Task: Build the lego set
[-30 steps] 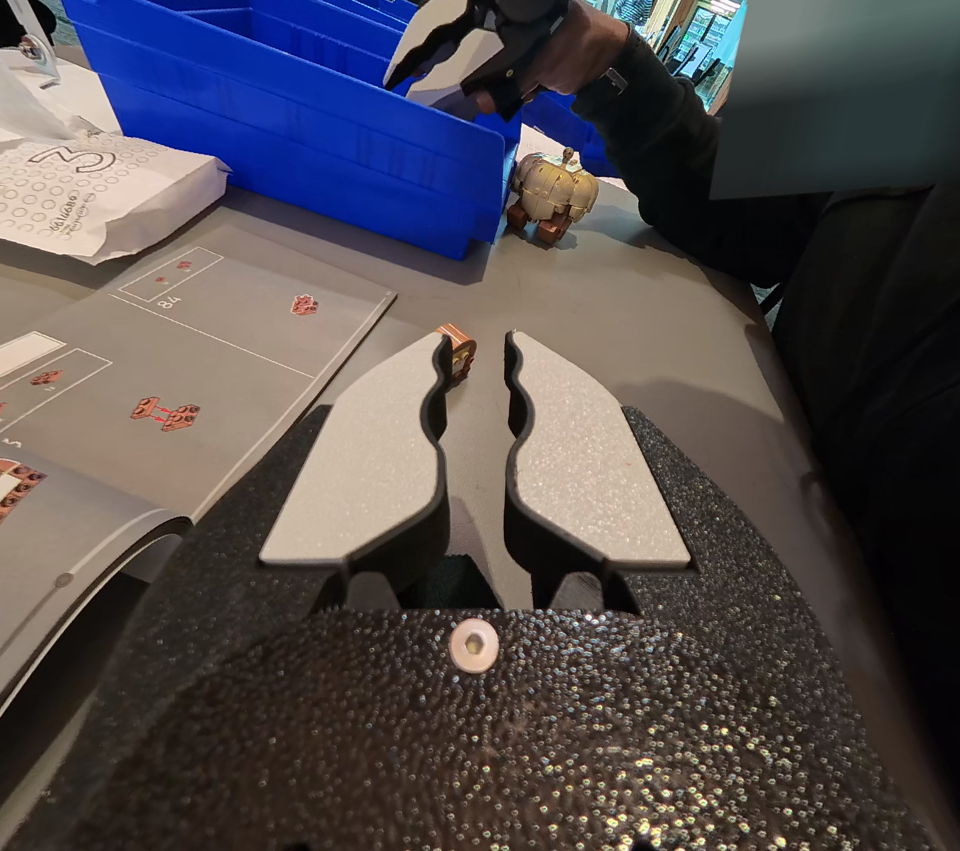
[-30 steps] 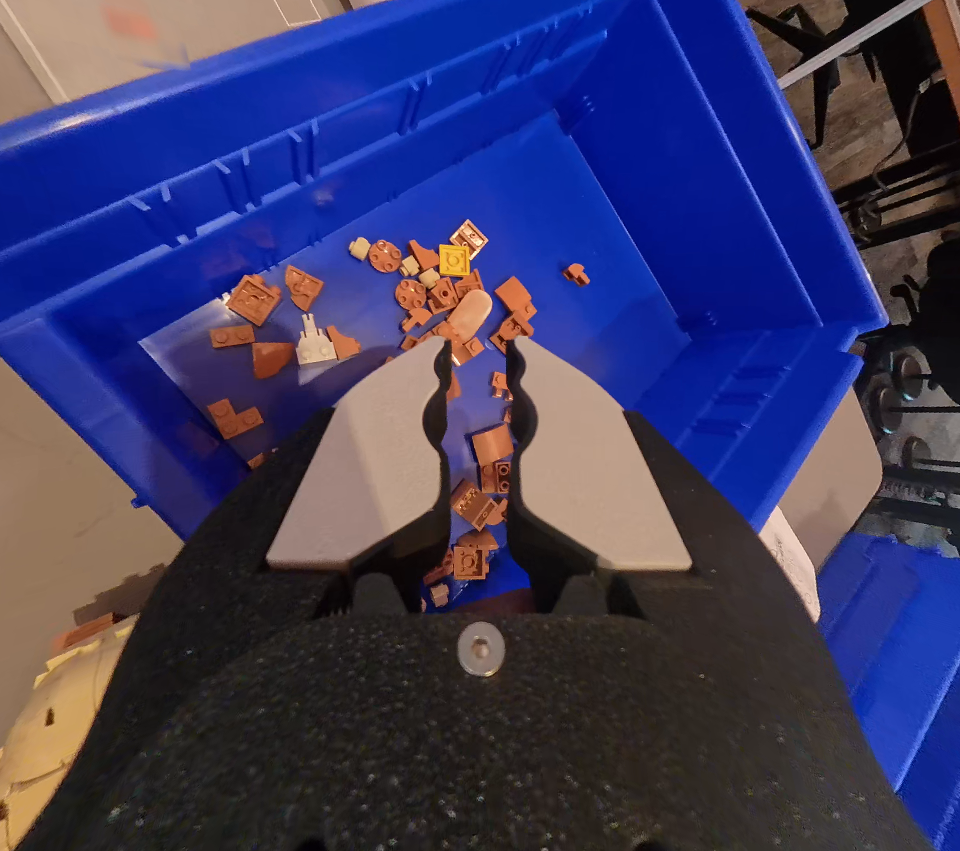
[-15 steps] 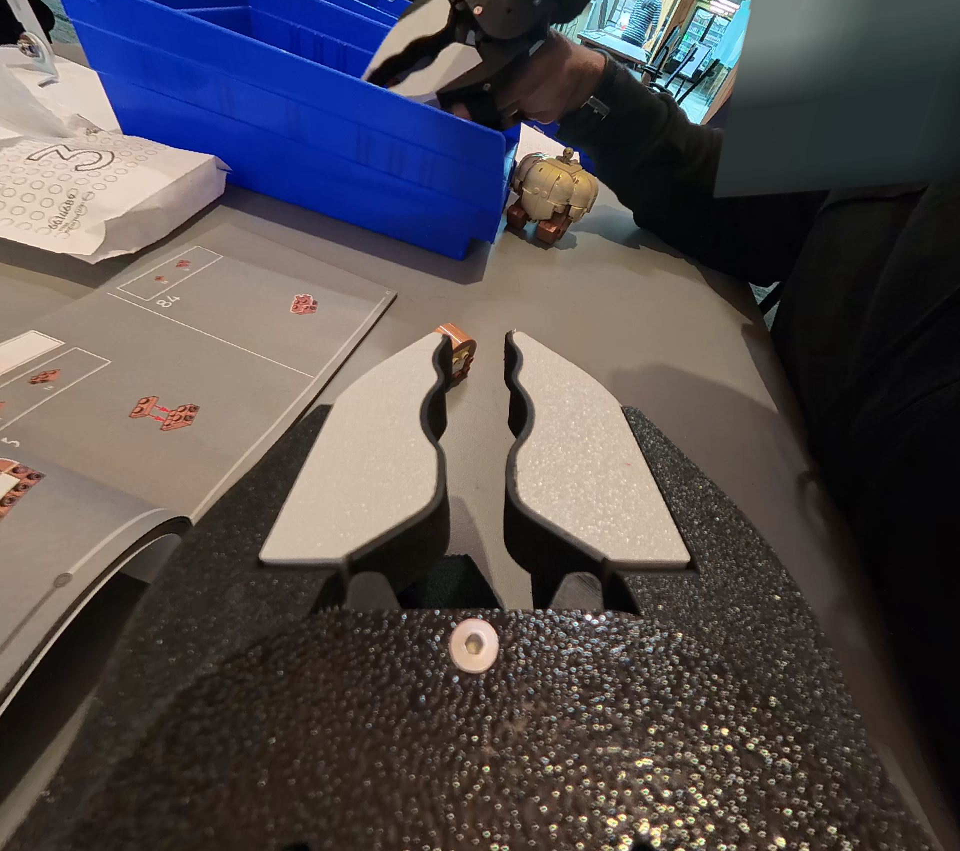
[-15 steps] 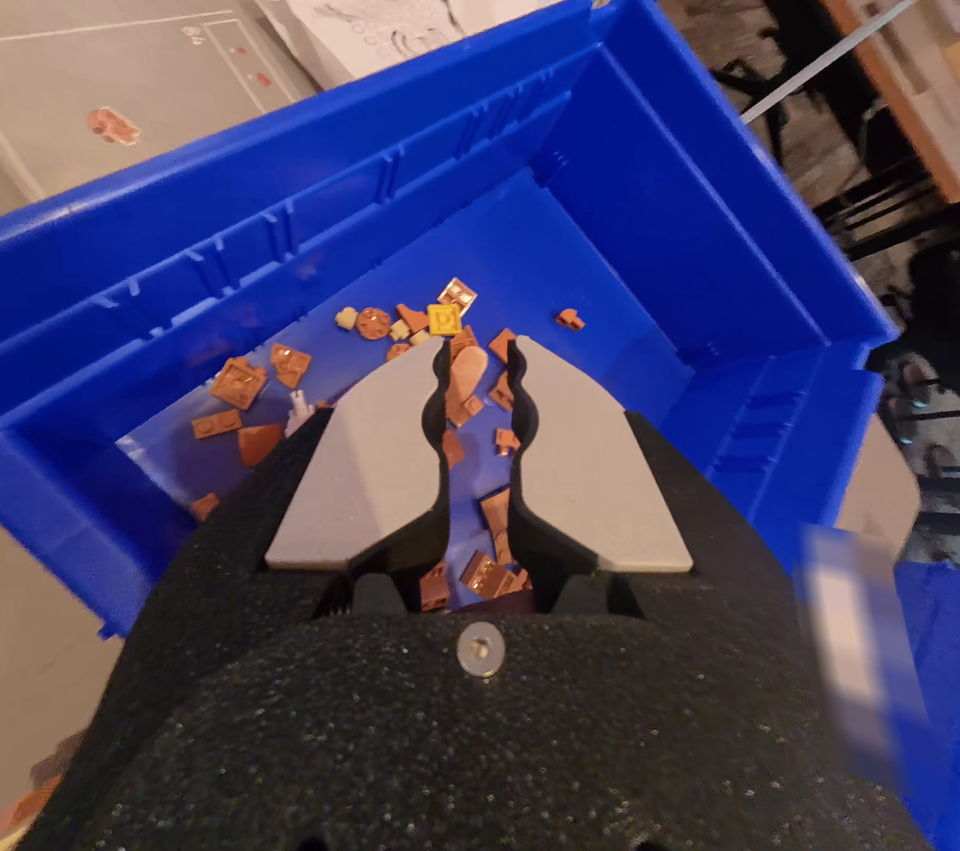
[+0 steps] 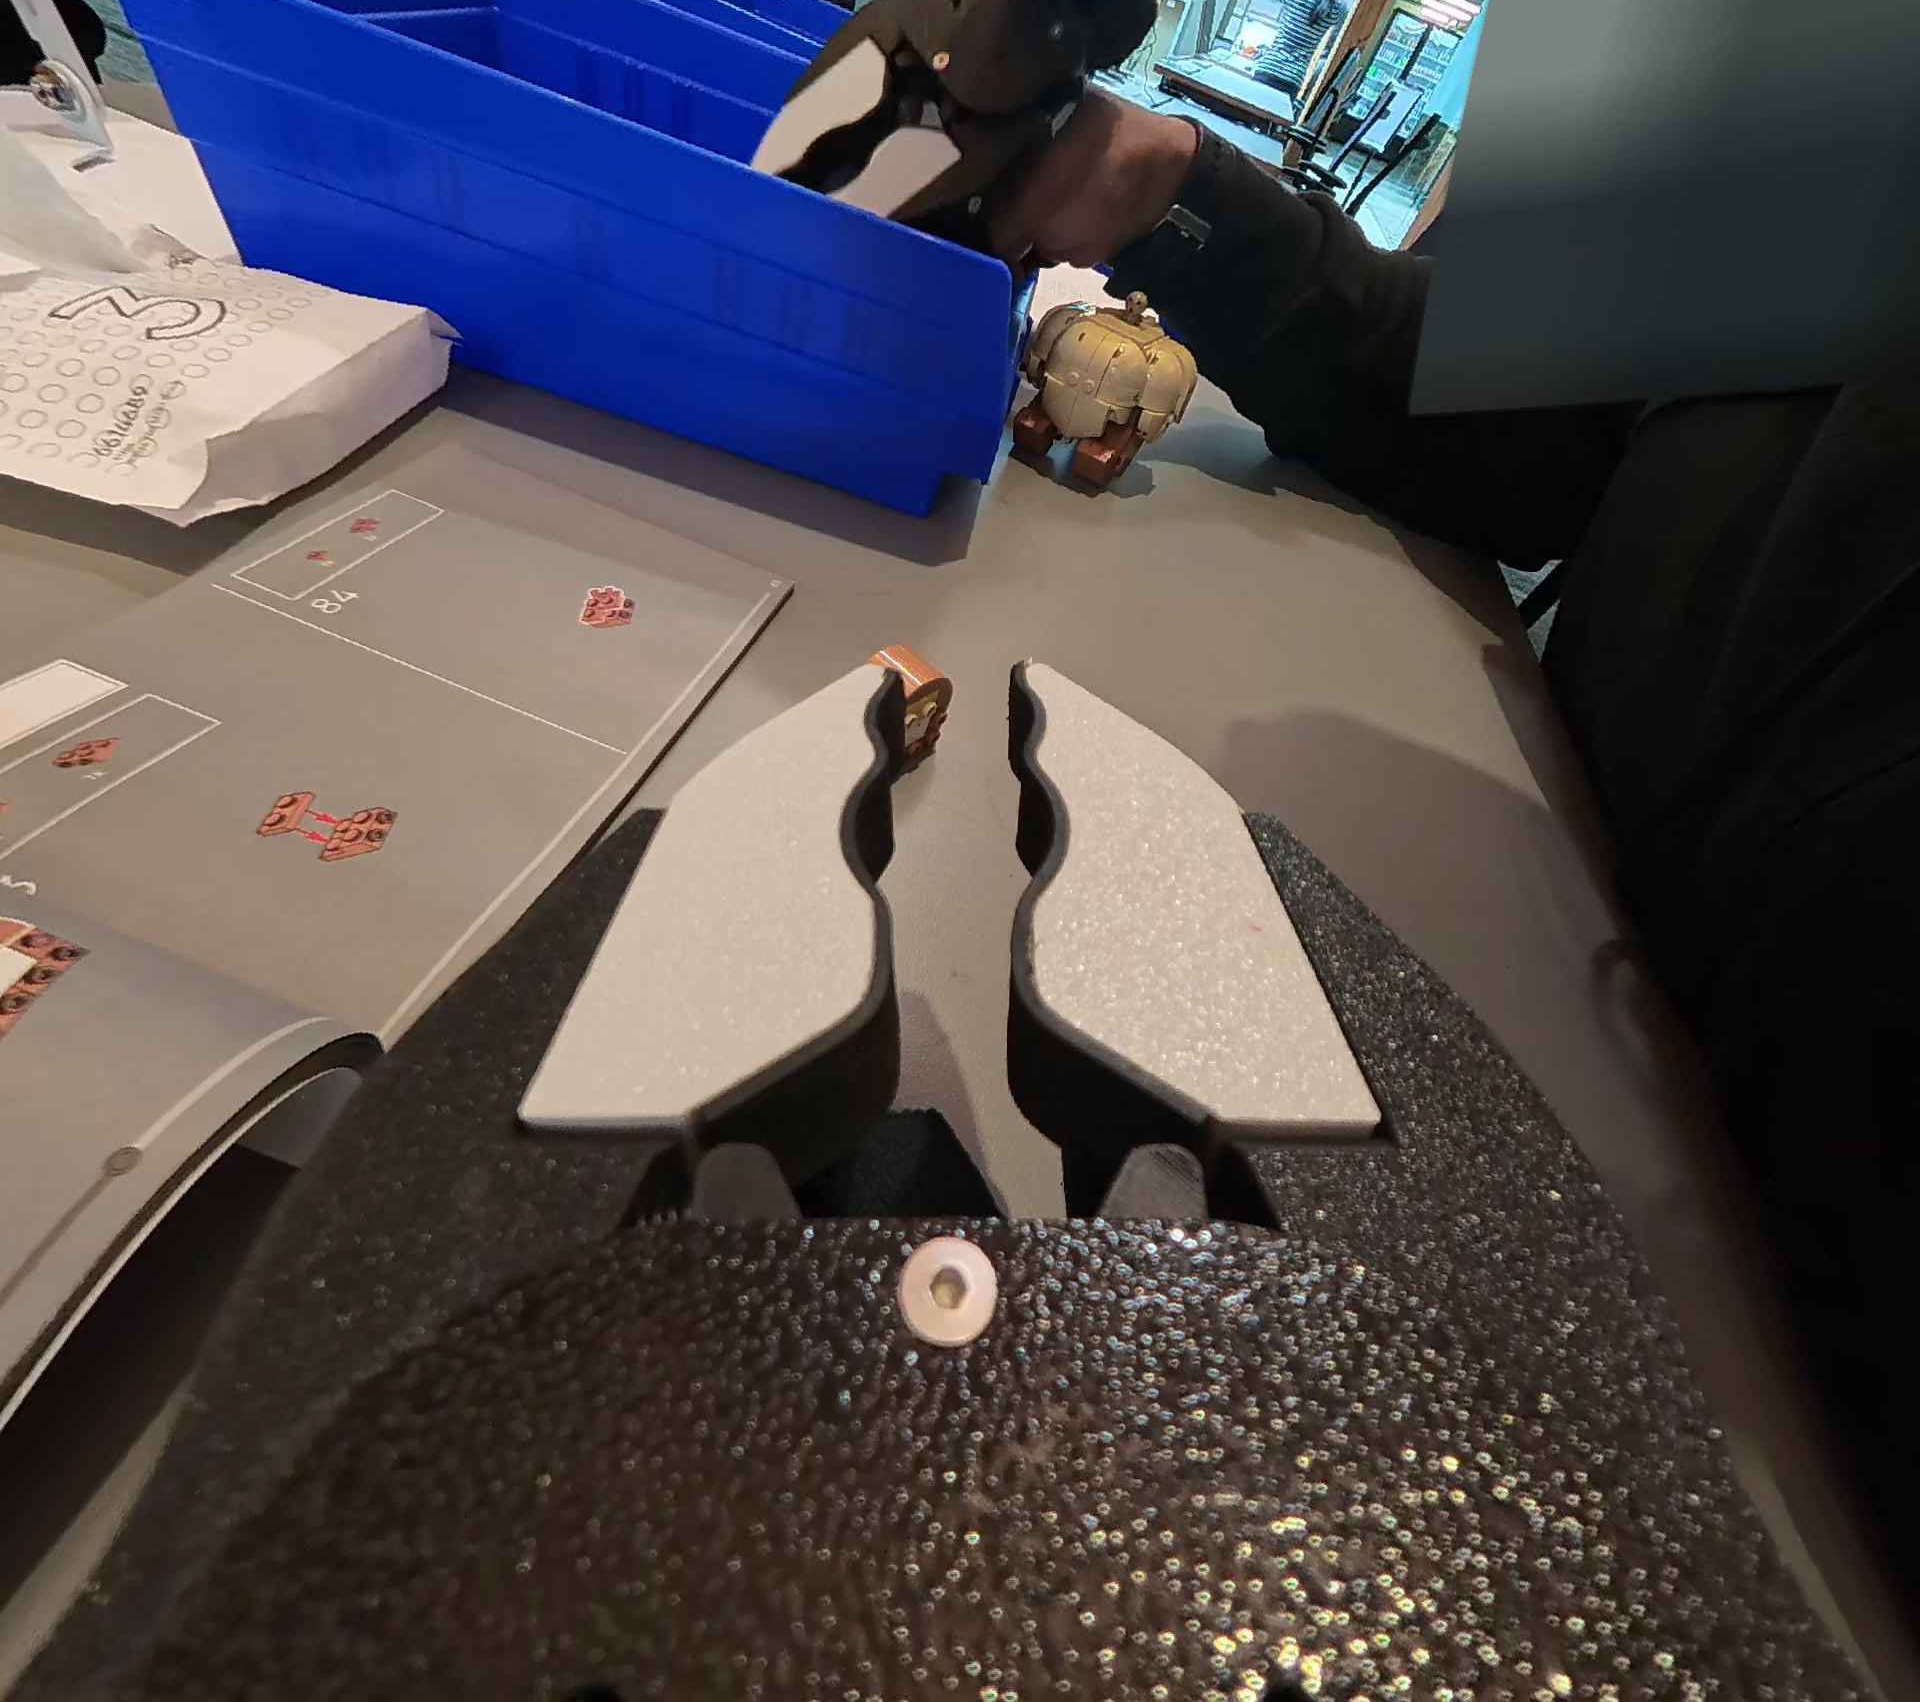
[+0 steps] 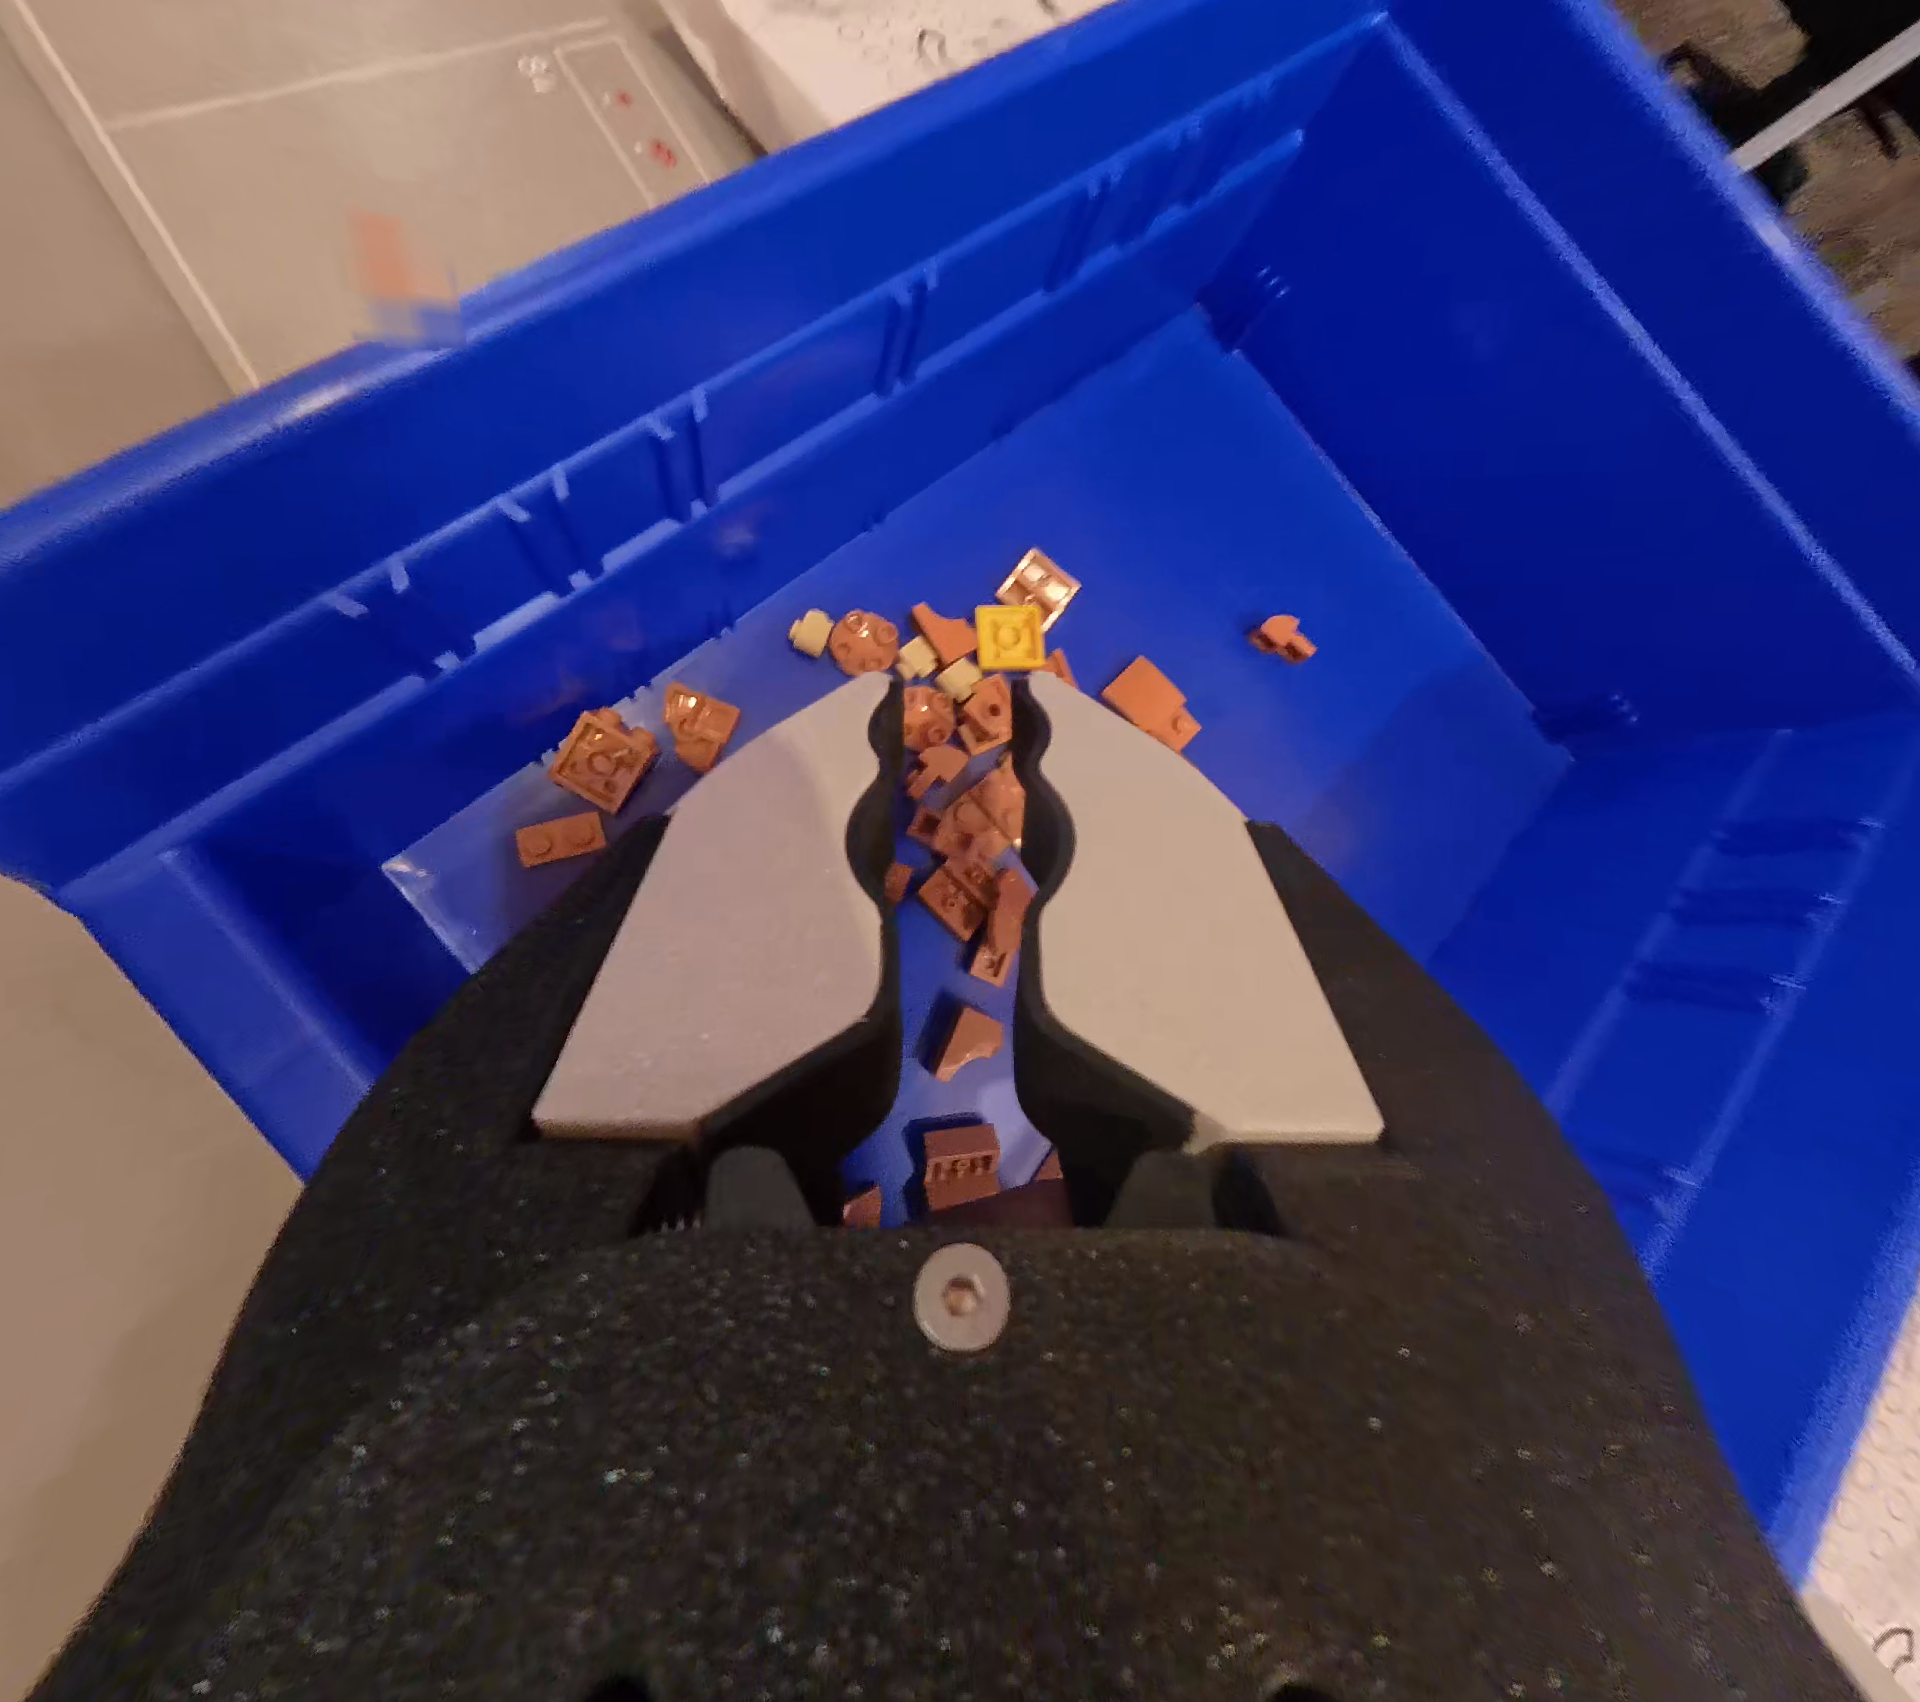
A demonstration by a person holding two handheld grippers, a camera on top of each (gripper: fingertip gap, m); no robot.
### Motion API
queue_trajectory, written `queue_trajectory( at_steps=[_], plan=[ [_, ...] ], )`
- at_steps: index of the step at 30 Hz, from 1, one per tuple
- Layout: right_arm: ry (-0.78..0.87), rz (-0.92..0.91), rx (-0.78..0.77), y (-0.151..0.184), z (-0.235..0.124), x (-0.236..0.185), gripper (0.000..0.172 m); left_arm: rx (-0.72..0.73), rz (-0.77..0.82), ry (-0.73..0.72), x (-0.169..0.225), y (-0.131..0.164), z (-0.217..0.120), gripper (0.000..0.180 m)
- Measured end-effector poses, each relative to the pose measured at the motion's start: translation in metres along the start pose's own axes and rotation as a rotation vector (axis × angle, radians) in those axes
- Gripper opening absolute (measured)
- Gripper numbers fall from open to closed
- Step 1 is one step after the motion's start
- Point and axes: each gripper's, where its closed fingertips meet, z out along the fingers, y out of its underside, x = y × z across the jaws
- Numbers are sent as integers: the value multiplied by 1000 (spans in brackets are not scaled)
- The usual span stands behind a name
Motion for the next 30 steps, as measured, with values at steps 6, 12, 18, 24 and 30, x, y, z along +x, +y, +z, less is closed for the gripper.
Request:
queue_trajectory(
  at_steps=[6, 12, 18, 24, 30],
  plan=[
    [132, 85, 101, -21, -29, 31, 17, -2, 4, -1, 0, 0, 0, 19],
    [195, 102, 57, -16, -36, 43, 17, -8, 15, -4, 1, 1, 1, 19],
    [214, 106, -21, -2, -29, 44, 14, -10, 18, -5, 1, 1, 1, 19],
    [82, 44, -213, 30, -10, 19, 11, -13, 24, -7, 2, 2, 1, 19],
    [-7, 47, -350, 55, 4, 5, 11, -28, 40, -10, 3, 4, 2, 19]
  ],
)
